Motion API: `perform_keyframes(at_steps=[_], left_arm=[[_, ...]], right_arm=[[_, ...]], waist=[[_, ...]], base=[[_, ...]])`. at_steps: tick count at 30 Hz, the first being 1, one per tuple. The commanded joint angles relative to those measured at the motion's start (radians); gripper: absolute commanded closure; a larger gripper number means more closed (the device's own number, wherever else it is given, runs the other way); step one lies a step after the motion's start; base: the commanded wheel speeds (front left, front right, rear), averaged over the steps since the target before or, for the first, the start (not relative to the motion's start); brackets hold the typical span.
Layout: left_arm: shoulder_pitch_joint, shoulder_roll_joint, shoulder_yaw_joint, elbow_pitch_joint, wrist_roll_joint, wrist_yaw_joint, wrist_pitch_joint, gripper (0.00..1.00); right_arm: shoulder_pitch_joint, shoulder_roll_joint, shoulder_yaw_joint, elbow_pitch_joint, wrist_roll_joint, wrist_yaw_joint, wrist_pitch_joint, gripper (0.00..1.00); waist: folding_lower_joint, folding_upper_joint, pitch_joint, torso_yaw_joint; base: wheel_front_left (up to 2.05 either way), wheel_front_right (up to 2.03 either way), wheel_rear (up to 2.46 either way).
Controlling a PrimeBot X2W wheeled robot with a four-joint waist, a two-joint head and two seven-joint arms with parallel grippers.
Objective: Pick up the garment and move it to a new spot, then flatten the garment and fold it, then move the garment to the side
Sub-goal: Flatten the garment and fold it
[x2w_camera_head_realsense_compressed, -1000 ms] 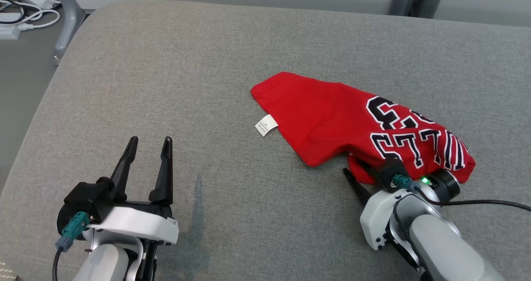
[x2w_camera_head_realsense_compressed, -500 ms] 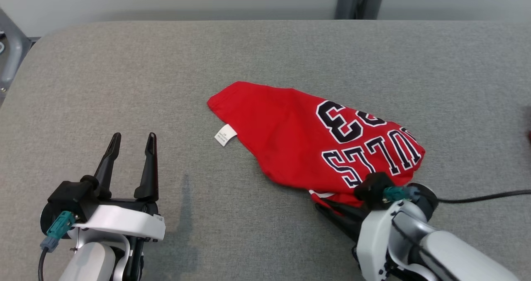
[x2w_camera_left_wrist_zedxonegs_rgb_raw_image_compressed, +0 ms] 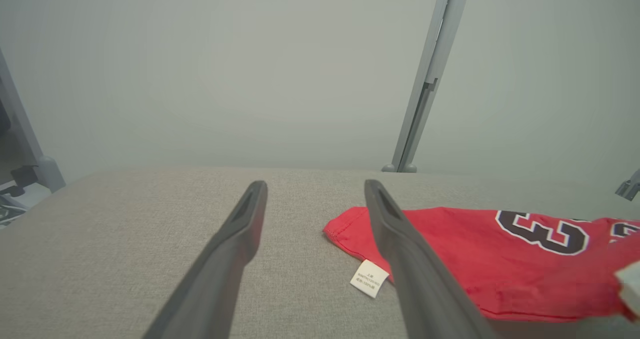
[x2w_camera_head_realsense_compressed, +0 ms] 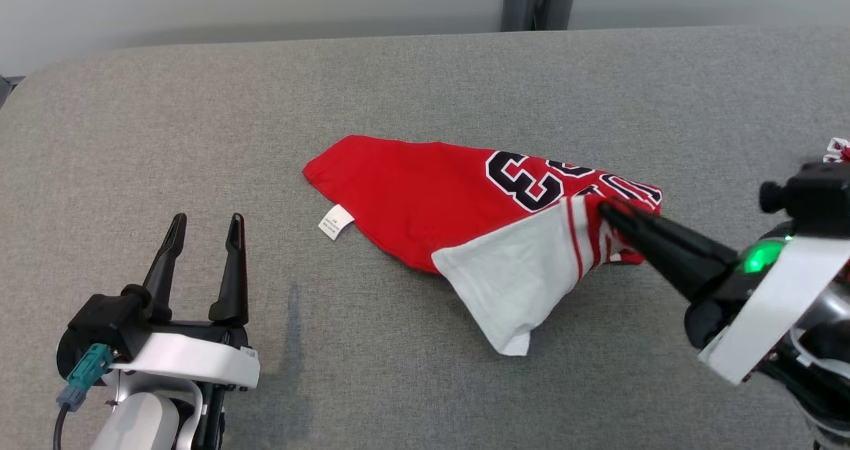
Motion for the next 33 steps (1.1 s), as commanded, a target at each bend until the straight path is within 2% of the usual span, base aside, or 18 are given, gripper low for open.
perform_keyframes(at_steps=[1, 4, 6, 9, 13, 17, 18, 19, 23, 26, 33], left_arm=[[-0.003, 0.007, 0.001, -0.004, 0.003, 0.006, 0.001, 0.0], [-0.015, 0.005, -0.002, -0.006, 0.001, 0.006, 0.004, 0.0], [-0.021, 0.004, -0.006, -0.006, 0.0, 0.004, 0.005, 0.0], [-0.031, 0.0, -0.011, -0.003, -0.003, 0.0, 0.006, 0.0], [-0.046, -0.005, -0.019, 0.002, -0.004, -0.006, 0.006, 0.0], [-0.053, -0.004, -0.023, 0.007, -0.005, -0.01, 0.006, 0.0], [-0.053, -0.003, -0.023, 0.008, -0.005, -0.01, 0.006, 0.0], [-0.053, -0.003, -0.023, 0.009, -0.005, -0.01, 0.005, 0.0], [-0.054, -0.002, -0.026, 0.011, -0.006, -0.01, 0.005, 0.0], [-0.049, -0.002, -0.026, 0.012, -0.01, -0.008, 0.005, 0.0], [-0.021, 0.007, -0.019, 0.006, -0.013, 0.007, 0.006, 0.0]], right_arm=[[0.003, 0.021, -0.053, 0.004, 0.02, 0.0, -0.005, 1.0], [-0.022, 0.051, -0.153, 0.063, 0.012, 0.0, -0.032, 1.0], [-0.033, 0.077, -0.196, 0.127, 0.012, 0.0, -0.05, 1.0], [-0.05, 0.083, -0.243, 0.25, -0.009, 0.0, -0.08, 1.0], [-0.069, 0.099, -0.28, 0.42, -0.019, 0.0, -0.162, 1.0], [-0.096, 0.109, -0.274, 0.566, -0.019, 0.0, -0.259, 1.0], [-0.102, 0.111, -0.271, 0.593, -0.015, 0.0, -0.283, 0.63], [-0.106, 0.111, -0.265, 0.616, -0.007, 0.0, -0.305, 0.0], [-0.111, 0.111, -0.252, 0.665, 0.001, 0.0, -0.383, 0.0], [-0.095, 0.119, -0.271, 0.709, -0.009, 0.0, -0.482, 0.0], [-0.059, 0.143, -0.362, 0.767, -0.16, 0.0, -0.684, 0.0]], waist=[[0.0, 0.0, 0.004, 0.002], [0.0, 0.0, 0.014, 0.004], [0.0, 0.0, 0.02, 0.008], [0.0, 0.0, 0.03, 0.015], [0.0, 0.0, 0.048, 0.027], [0.0, 0.0, 0.061, 0.031], [0.0, 0.0, 0.063, 0.031], [0.0, 0.0, 0.064, 0.031], [0.0, 0.0, 0.063, 0.027], [0.0, 0.0, 0.051, 0.017], [0.0, 0.0, 0.006, -0.018]], base=[[0.0, 0.0, 0.0], [0.0, 0.0, 0.0], [0.0, 0.0, 0.0], [0.0, 0.0, 0.0], [0.0, 0.0, 0.0], [0.0, 0.0, 0.0], [0.0, 0.0, 0.0], [0.0, 0.0, 0.0], [0.0, 0.0, 0.0], [0.0, 0.0, 0.0], [0.0, 0.0, 0.0]])
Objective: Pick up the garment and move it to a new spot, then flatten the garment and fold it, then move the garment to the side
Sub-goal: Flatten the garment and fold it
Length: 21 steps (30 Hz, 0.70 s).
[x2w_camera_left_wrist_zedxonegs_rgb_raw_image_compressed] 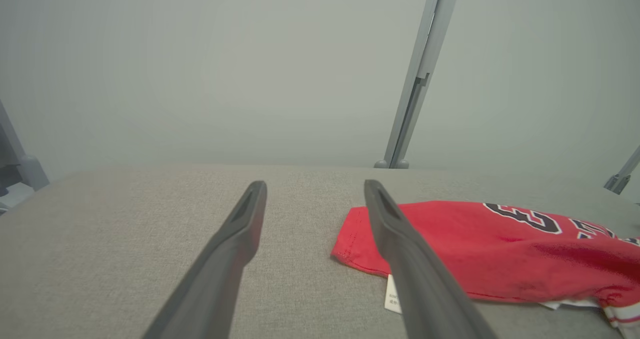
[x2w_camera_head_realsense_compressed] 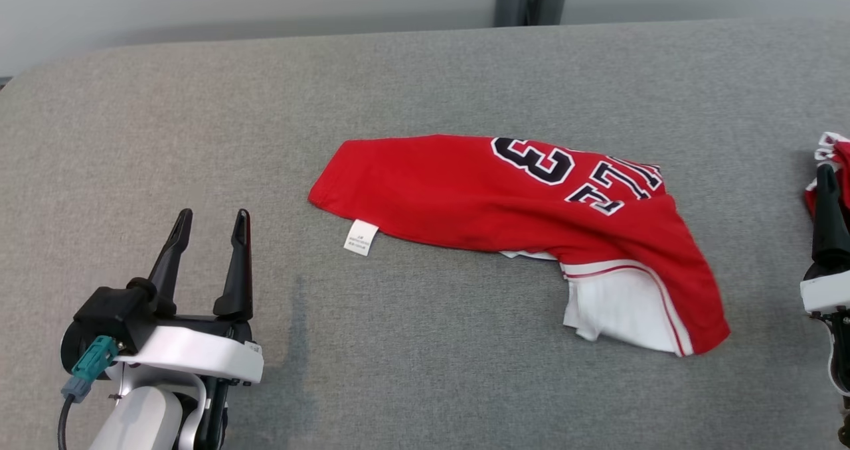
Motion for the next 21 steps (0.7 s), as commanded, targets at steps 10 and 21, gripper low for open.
perform_keyframes(at_steps=[10, 21], left_arm=[[0.047, 0.028, 0.006, -0.019, 0.0, 0.024, 0.011, 0.0], [0.139, 0.04, 0.004, -0.046, -0.009, 0.059, 0.028, 0.0]], right_arm=[[0.088, 0.083, -0.031, -0.219, -0.38, 0.0, -0.014, 0.0], [0.343, 0.217, -0.01, -0.476, -0.557, 0.0, 0.107, 0.0]], waist=[[0.0, -0.0001, -0.087, -0.053], [0.0, -0.0001, -0.165, -0.066]], base=[[0.0, 0.0, 0.0], [0.0, 0.0, 0.0]])
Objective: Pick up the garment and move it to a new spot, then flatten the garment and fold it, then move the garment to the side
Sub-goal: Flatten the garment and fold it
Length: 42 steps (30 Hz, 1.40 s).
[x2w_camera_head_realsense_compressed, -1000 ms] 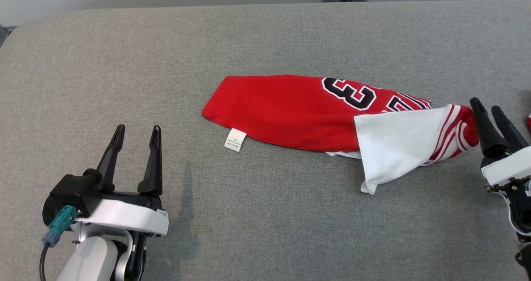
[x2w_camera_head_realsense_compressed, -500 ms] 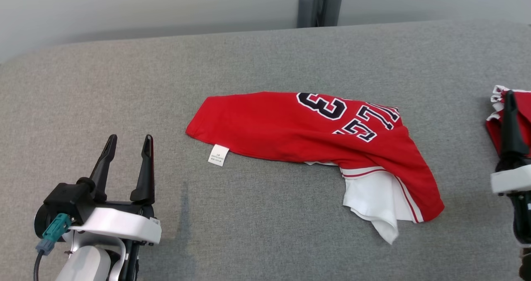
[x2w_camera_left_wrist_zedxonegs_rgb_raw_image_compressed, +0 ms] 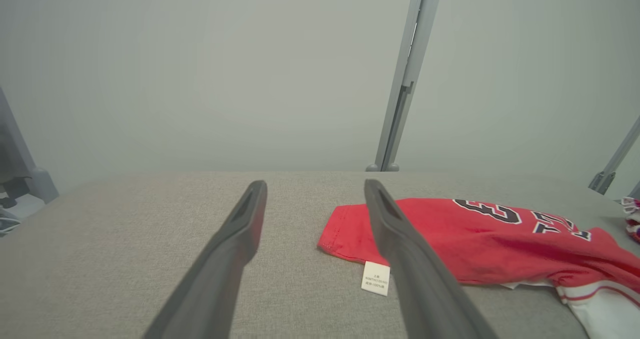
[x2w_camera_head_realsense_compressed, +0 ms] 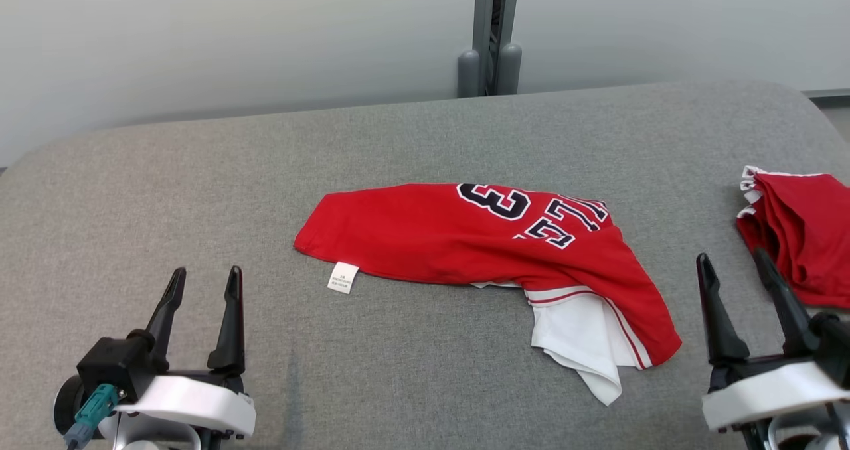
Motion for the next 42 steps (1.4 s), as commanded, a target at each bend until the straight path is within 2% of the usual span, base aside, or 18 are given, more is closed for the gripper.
perform_keyframes(at_steps=[1, 10, 24, 28, 33, 38, 42], left_arm=[[0.01, 0.009, 0.003, -0.008, -0.005, 0.007, 0.001, 0.0], [0.023, 0.021, -0.003, -0.041, 0.0, 0.022, 0.021, 0.0], [-0.007, 0.027, -0.007, -0.061, -0.002, 0.023, 0.025, 0.0], [-0.057, 0.032, -0.02, -0.061, -0.002, -0.001, 0.041, 0.0], [-0.15, 0.023, -0.061, -0.018, -0.027, -0.054, 0.114, 0.0], [-0.246, 0.005, -0.082, 0.119, -0.1, -0.122, 0.221, 0.0], [-0.309, -0.004, -0.075, 0.268, -0.141, -0.157, 0.255, 0.0]], right_arm=[[0.017, 0.001, 0.001, -0.024, -0.013, 0.0, 0.006, 0.0], [0.068, 0.023, -0.003, -0.098, -0.028, 0.0, 0.049, 0.0], [0.06, 0.027, -0.007, -0.108, -0.008, 0.0, 0.055, 0.0], [0.045, 0.027, -0.007, -0.11, 0.002, 0.0, 0.051, 0.0], [0.025, 0.027, 0.005, -0.103, 0.006, 0.0, 0.046, 0.0], [0.001, 0.027, 0.017, -0.092, 0.016, 0.0, 0.029, 0.0], [-0.017, 0.027, 0.031, -0.075, 0.024, 0.0, 0.015, 0.0]], waist=[[0.0, 0.0, -0.006, -0.002], [0.0, 0.0, -0.012, 0.004], [0.0, 0.0, 0.008, 0.008], [0.0, 0.0, 0.036, -0.005], [0.0, 0.0, 0.086, -0.037], [0.0, 0.0, 0.149, -0.077], [0.0, 0.0, 0.189, -0.108]], base=[[0.0, 0.0, 0.0], [0.0, 0.0, 0.0], [0.0, 0.0, 0.0], [0.0, 0.0, 0.0], [0.0, 0.0, 0.0], [0.0, 0.0, 0.0], [0.0, 0.0, 0.0]])
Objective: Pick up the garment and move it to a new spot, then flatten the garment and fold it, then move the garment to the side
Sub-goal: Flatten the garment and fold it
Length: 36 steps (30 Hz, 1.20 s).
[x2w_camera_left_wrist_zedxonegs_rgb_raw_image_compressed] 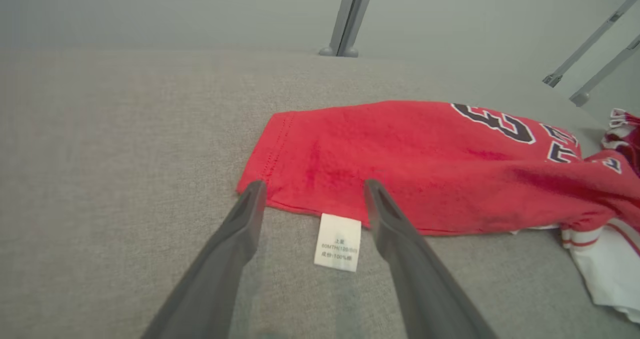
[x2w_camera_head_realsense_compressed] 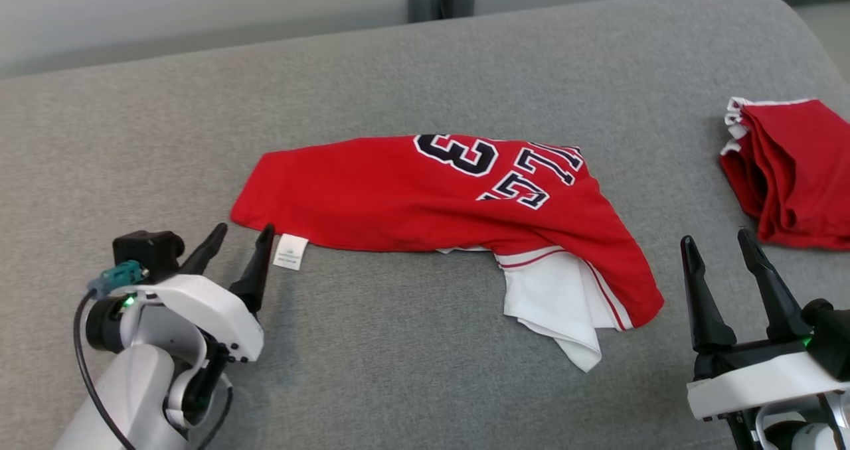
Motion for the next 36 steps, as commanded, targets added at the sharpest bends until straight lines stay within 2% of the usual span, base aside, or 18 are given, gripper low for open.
perform_keyframes(at_steps=[1, 11, 12, 13, 14, 18, 27, 33, 35, 36], left_arm=[[-0.039, 0.005, 0.013, 0.051, -0.013, -0.011, 0.001, 0.0], [-0.176, 0.008, 0.026, 0.314, -0.038, -0.075, -0.014, 0.0], [-0.183, 0.007, 0.022, 0.332, -0.038, -0.081, -0.013, 0.31], [-0.187, 0.006, 0.017, 0.347, -0.037, -0.088, -0.016, 0.7], [-0.19, 0.003, 0.014, 0.359, -0.039, -0.095, -0.016, 1.0], [-0.204, 0.0, 0.009, 0.386, -0.04, -0.108, -0.03, 1.0], [-0.229, 0.014, 0.009, 0.441, -0.043, -0.121, -0.074, 1.0], [-0.234, 0.01, 0.009, 0.457, -0.046, -0.124, -0.1, 1.0], [-0.24, 0.001, 0.004, 0.457, -0.045, -0.125, -0.113, 1.0], [-0.242, -0.001, 0.003, 0.456, -0.045, -0.126, -0.119, 1.0]], right_arm=[[-0.017, -0.003, 0.006, 0.009, 0.008, 0.0, -0.014, 0.0], [-0.04, -0.003, 0.017, 0.046, 0.017, 0.0, -0.034, 0.0], [-0.037, -0.003, 0.02, 0.048, 0.018, 0.0, -0.034, 0.0], [-0.032, -0.003, 0.025, 0.048, 0.017, 0.0, -0.03, 0.0], [-0.025, -0.003, 0.032, 0.049, 0.015, 0.0, -0.025, 0.0], [0.003, -0.003, 0.062, 0.042, 0.006, 0.0, -0.008, 0.0], [0.144, -0.003, 0.207, -0.003, -0.005, 0.0, 0.078, 0.0], [0.101, -0.003, 0.229, 0.087, 0.005, 0.0, 0.093, 0.0], [0.051, -0.003, 0.237, 0.166, 0.004, 0.0, 0.089, 0.55], [0.032, -0.003, 0.24, 0.191, 0.005, 0.0, 0.086, 0.65]], waist=[[0.0, 0.0, 0.038, -0.033], [0.0, 0.0, 0.097, -0.062], [0.0, 0.0, 0.099, -0.063], [0.0, 0.0, 0.101, -0.063], [0.0, 0.0, 0.103, -0.063], [0.0, 0.0, 0.107, -0.06], [0.0, 0.0, 0.117, -0.066], [0.0, 0.0, 0.125, -0.067], [0.0, 0.0, 0.127, -0.055], [0.0, 0.0, 0.127, -0.052]], base=[[0.0, 0.0, 0.0], [0.0, 0.0, 0.0], [0.0, 0.0, 0.0], [0.0, 0.0, 0.0], [0.0, 0.0, 0.0], [0.0, 0.0, 0.0], [0.0, 0.0, 0.0], [0.0, 0.0, 0.0], [0.0, 0.0, 0.0], [0.0, 0.0, 0.0]])
